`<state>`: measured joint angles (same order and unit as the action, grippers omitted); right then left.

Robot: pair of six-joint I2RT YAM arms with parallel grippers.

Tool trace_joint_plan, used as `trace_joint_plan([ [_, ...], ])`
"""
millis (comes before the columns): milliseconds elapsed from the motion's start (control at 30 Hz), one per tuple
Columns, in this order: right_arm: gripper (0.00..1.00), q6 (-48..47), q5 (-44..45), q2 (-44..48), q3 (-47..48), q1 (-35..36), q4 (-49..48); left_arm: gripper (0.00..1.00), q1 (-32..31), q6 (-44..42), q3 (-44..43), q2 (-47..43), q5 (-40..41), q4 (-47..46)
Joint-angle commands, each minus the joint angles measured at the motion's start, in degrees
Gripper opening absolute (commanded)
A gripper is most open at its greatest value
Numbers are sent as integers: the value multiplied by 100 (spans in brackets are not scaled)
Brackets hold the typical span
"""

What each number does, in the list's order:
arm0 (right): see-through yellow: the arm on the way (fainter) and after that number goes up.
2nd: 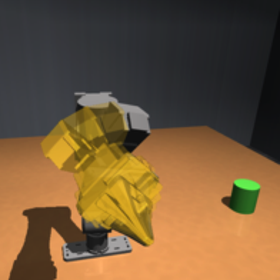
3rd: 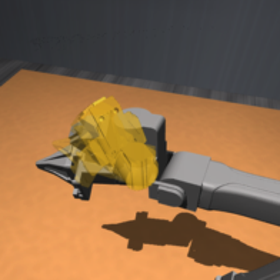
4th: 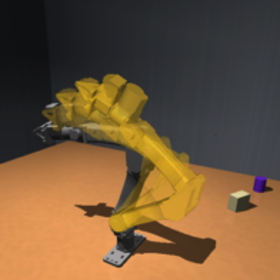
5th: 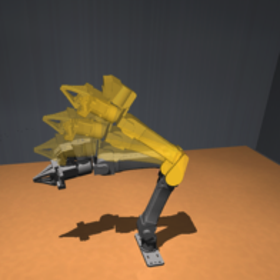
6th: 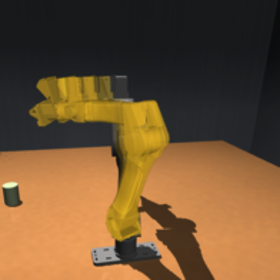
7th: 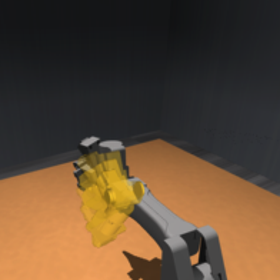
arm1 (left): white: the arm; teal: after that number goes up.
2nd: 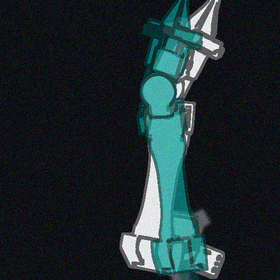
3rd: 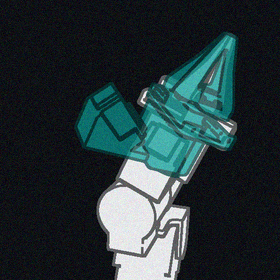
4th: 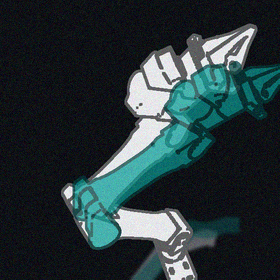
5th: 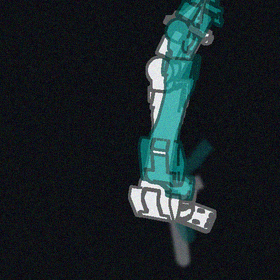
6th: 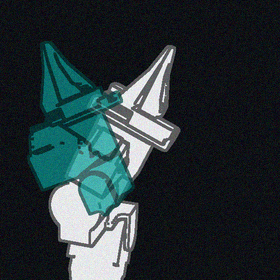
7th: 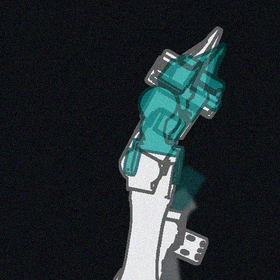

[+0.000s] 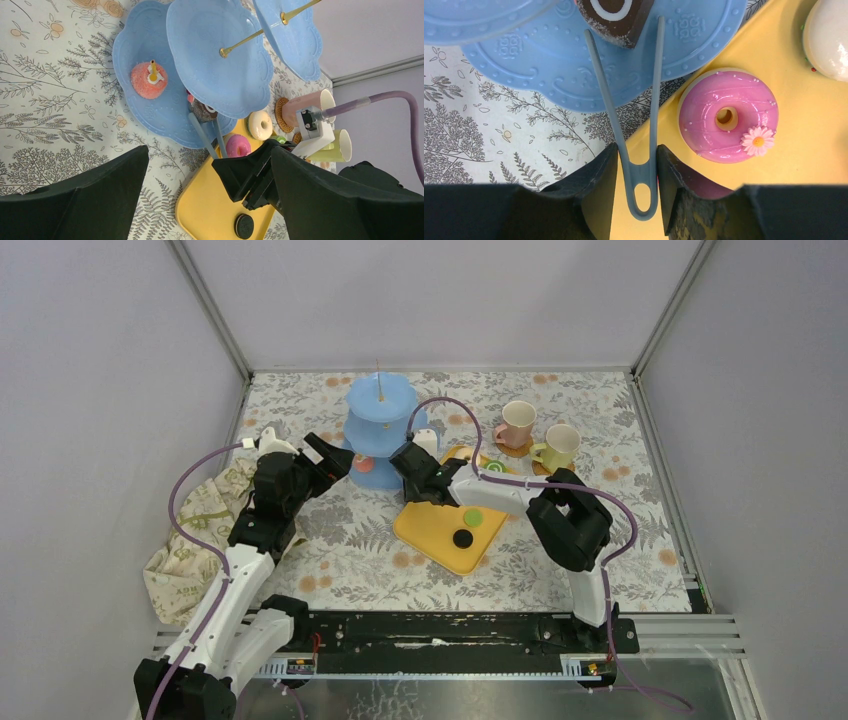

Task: Serve the afternoon tea
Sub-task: Place the desert on the desert table.

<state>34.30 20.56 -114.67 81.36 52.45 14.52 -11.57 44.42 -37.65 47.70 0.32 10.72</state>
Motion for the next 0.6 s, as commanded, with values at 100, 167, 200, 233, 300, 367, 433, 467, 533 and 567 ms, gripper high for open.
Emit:
trace_joint_plan([
  [100,41,20,226,403,-67,38,-52,100,-13,5,33,-30,-39,-259],
  [167,41,9,236,428,-106,41,-72,100,-11,13,44,-36,-41,-263],
  [200,40,9,231,428,-125,48,-75,100,-12,18,47,-33,-39,-271],
  [233,39,-1,241,420,-138,49,-67,100,-9,22,54,-41,-33,-270],
  [300,37,20,225,419,-169,45,-68,100,-12,21,64,-47,-41,-269],
  [367,36,32,210,442,-211,53,-95,100,-10,23,60,-45,-39,-281],
  [433,35,32,196,479,-272,60,-153,100,-12,22,55,-42,-38,-280],
  [467,34,26,207,497,-285,68,-159,100,-11,22,56,-43,-39,-281],
  [533,34,4,207,535,-317,84,-182,100,-13,22,57,-34,-33,-281],
  [567,34,-6,212,565,-336,94,-196,100,-5,22,56,-34,-40,-280],
])
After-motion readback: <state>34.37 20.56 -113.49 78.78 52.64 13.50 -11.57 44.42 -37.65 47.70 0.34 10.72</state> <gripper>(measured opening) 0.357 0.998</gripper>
